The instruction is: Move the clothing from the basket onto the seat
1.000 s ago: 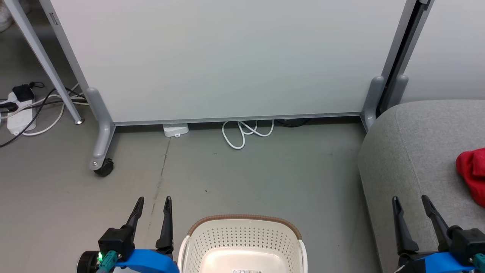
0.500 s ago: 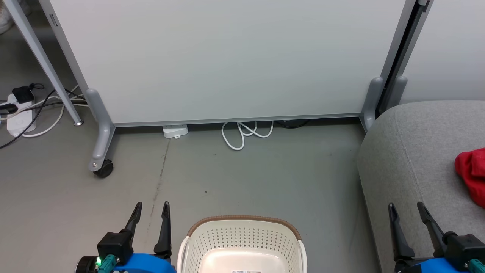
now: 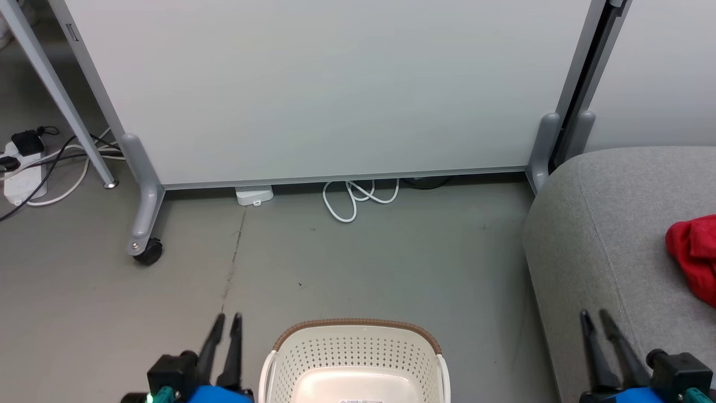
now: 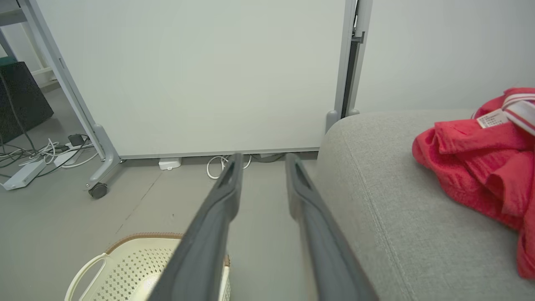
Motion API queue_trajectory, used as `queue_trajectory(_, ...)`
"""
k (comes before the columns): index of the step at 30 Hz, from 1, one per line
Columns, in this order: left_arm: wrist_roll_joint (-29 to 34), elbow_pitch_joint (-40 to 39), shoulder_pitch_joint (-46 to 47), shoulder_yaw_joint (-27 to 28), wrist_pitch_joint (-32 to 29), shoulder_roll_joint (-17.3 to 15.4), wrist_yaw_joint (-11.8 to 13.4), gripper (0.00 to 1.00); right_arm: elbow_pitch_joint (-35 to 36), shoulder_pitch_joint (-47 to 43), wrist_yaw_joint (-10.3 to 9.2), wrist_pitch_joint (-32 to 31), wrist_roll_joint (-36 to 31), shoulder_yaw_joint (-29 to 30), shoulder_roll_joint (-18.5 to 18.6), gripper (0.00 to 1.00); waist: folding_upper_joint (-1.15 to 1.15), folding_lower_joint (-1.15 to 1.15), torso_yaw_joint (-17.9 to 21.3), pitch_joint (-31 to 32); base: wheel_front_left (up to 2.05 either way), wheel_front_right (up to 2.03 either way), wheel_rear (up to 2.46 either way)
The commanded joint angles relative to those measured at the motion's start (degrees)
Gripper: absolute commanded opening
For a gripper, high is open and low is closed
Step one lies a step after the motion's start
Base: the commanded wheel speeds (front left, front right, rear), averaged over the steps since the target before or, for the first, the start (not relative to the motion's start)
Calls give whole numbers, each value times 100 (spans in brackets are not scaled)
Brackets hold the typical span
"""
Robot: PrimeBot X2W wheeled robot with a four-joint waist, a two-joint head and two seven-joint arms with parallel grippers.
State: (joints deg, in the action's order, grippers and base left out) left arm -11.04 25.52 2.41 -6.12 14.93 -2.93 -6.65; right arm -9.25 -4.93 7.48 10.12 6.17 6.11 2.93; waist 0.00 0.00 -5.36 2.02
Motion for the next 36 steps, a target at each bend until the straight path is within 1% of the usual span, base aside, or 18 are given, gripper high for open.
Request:
queue_trajectory(1, -9, 45, -35, 1, -15, 1, 0, 0, -47, -6, 0, -4, 8, 4, -4, 0, 0, 0, 1, 0, 0, 0, 0)
queue_trajectory(5, -101, 206, -187, 15, -56, 1, -1, 0, -249, -9, 0, -35, 95, 10, -28, 0, 0, 0, 8, -1, 0, 0, 0)
queue_trajectory(20, -1699, -71, -60, 268, -471, 2, -19, 0, -284, 225, 0, -360, 1794, 17, -21, 0, 0, 0, 71, -28, 0, 0, 0)
queue_trajectory(36, -3122, -321, 49, 491, -840, 2, -38, 0, -317, 432, 1, -644, 3304, 19, -14, 0, 0, 0, 139, -56, 0, 0, 0)
